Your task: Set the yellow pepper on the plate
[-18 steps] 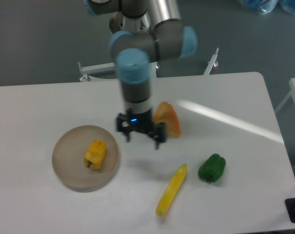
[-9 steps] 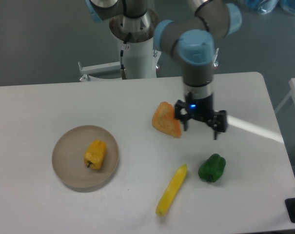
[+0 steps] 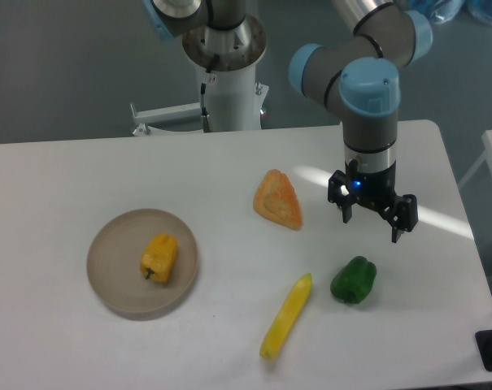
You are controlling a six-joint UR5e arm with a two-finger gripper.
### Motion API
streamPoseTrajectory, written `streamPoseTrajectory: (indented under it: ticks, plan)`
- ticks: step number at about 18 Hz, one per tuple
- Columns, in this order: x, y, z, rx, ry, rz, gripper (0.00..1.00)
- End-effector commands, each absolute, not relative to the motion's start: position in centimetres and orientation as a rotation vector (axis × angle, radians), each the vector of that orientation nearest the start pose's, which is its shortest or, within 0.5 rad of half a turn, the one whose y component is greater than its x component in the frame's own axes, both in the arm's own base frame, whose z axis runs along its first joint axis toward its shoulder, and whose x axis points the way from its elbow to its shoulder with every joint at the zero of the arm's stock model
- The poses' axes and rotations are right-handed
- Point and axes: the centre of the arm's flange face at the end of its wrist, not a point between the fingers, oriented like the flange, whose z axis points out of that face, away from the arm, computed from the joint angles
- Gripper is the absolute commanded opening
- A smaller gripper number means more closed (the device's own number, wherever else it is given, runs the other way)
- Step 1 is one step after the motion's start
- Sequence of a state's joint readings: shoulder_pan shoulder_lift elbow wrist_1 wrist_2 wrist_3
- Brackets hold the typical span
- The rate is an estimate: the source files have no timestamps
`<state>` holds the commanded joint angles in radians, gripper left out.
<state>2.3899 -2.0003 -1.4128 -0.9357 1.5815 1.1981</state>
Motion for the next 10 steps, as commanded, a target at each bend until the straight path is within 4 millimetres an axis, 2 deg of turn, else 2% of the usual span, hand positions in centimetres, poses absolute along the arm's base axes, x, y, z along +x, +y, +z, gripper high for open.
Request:
streamPoseTrajectory:
  ticks: [10]
  plan:
    - [-40.87,56.3,38.47,-2.87,0.547,0.461,1.0]
